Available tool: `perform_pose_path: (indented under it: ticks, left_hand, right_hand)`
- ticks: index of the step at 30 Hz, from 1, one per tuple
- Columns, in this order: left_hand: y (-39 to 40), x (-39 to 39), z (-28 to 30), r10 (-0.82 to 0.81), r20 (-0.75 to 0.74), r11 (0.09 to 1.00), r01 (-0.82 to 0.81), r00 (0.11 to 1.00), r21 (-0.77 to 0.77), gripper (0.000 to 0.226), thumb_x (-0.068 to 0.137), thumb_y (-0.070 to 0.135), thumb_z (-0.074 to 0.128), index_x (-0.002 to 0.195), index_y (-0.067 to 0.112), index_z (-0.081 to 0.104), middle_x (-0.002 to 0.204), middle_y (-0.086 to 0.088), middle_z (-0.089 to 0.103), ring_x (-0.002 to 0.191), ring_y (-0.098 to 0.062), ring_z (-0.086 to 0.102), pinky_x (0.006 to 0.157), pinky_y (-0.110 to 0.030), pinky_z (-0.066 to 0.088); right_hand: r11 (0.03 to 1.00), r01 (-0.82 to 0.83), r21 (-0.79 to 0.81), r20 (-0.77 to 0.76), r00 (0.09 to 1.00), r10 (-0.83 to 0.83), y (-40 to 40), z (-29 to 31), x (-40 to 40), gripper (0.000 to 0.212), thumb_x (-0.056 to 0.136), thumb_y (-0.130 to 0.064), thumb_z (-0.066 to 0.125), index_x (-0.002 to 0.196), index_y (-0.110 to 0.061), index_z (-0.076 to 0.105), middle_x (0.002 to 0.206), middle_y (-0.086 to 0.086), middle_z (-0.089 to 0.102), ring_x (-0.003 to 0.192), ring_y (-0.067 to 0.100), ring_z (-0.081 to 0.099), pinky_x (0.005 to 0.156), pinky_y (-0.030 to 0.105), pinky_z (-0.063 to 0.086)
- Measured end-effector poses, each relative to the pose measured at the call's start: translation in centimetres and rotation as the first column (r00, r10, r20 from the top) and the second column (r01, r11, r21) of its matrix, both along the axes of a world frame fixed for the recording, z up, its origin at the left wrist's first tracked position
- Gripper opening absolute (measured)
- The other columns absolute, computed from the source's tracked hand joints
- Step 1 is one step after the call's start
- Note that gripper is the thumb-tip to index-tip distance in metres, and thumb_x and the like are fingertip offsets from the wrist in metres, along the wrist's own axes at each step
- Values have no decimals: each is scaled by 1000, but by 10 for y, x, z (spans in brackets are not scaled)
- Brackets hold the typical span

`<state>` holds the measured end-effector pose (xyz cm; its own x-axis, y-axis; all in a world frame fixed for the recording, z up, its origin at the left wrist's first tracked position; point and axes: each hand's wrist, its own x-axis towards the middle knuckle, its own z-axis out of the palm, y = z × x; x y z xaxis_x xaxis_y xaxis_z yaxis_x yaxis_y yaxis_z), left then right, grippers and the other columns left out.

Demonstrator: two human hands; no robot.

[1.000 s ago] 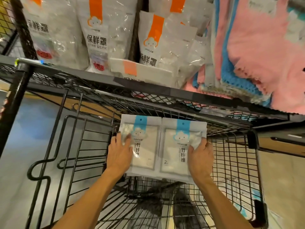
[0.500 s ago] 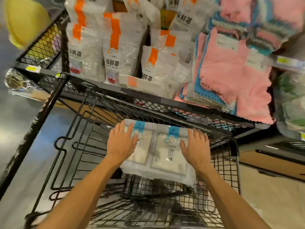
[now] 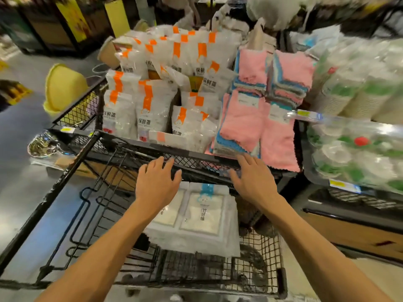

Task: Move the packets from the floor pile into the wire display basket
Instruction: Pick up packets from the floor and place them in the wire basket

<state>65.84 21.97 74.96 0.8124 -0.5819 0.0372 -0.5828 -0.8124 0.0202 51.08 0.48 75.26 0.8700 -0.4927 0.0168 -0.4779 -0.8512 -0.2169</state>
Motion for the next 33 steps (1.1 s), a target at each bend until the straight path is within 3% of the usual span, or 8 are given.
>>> perform_pose_path:
  ticks: [6,13,19,23,28,33]
  left_hand:
    - [-15,-24,46,-171,62,981,175,983,-86,59,104,53,34,151,20,46,151,-7,52,138,-29,47,113,-46,33]
    - [-15,-58,67,-445,53,892,448,894,-62,62,104,55,32,155,20,39,157,-5,44,143,-29,41,117,-47,30]
    - [-27,-134,68,-699,37,710,699,714,-86,72,97,59,21,152,19,46,152,-6,51,138,-30,48,112,-48,35]
    - [-34,-205,72,-815,51,573,816,577,-75,64,105,56,24,156,20,39,155,-5,47,140,-27,45,111,-45,35]
    - [-46,-280,73,-899,49,432,899,435,-68,62,105,56,32,155,20,40,154,-4,48,140,-26,46,111,-47,41]
    - [-58,-353,66,-938,42,341,939,343,-54,63,105,57,29,158,23,35,159,-2,42,145,-23,41,116,-45,34]
  right_hand:
    - [991,136,4,45,990,-136,17,54,-48,58,106,-42,46,156,-13,37,153,13,47,139,34,42,111,41,34]
    - [918,395,-41,60,918,-392,65,78,-123,61,106,-47,44,156,-13,38,153,11,48,139,33,44,112,42,37]
    - [765,641,-63,65,767,-638,118,89,-231,60,105,-47,46,155,-15,40,153,8,49,140,28,44,114,40,36]
    - [642,766,-39,76,642,-763,153,92,-306,59,107,-46,44,156,-14,39,157,7,46,145,27,40,118,38,31]
    - [492,871,-11,96,490,-866,187,91,-387,57,107,-46,44,155,-15,38,155,5,47,143,26,42,113,37,36]
    - [370,929,21,63,368,-928,202,79,-463,60,106,-50,41,158,-21,32,160,2,42,144,24,42,109,39,41]
